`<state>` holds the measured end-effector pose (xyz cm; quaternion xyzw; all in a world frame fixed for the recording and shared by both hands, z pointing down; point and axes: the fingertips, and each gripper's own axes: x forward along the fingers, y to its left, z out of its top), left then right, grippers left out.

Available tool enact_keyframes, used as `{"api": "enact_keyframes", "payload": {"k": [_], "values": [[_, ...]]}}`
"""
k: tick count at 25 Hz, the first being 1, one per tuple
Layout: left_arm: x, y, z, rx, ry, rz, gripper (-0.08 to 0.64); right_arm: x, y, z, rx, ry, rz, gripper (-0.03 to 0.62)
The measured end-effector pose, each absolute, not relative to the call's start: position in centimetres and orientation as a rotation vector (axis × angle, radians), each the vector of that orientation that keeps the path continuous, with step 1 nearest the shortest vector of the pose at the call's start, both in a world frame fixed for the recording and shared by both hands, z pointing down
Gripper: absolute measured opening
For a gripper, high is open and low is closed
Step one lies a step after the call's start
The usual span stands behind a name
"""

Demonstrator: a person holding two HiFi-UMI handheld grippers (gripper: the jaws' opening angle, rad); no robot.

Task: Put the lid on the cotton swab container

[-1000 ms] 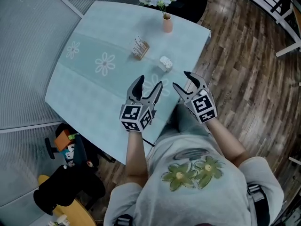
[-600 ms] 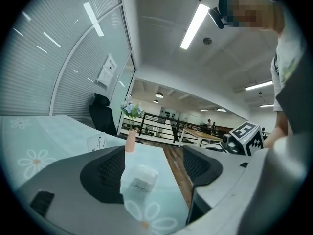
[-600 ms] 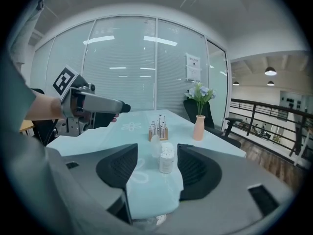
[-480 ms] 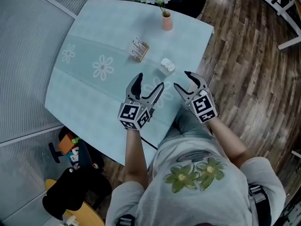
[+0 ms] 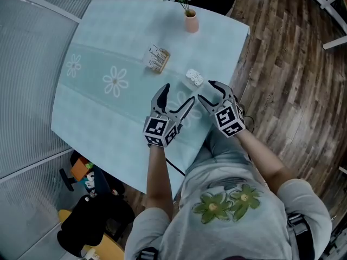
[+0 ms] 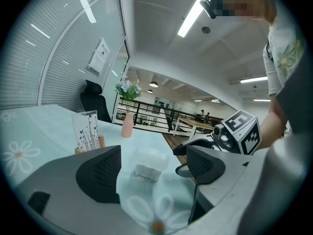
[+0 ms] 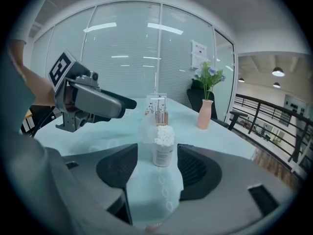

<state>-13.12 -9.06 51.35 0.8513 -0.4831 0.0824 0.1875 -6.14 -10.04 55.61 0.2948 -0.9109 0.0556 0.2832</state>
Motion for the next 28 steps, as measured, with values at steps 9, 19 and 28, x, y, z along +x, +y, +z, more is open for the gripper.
{"api": "enact_keyframes", "payload": {"k": [9, 19, 28], "values": [[-12.2, -10.6, 53.9, 2.403, -1.329, 0.266, 0.417, -6.7, -11.4, 58.5, 0.753, -2.407, 0.122, 0.262], [-11.3, -11.9, 55.2, 2.413, -1.317, 0.278, 0.415, -7.4, -12.2, 60.2, 0.703, -2.395, 0.063, 0.262], [-10.8, -12.2, 55.3, 2.461, -1.306, 0.304, 0.337, -7.7, -12.6, 60.7, 0.69, -2.377, 0.017, 0.232]]}}
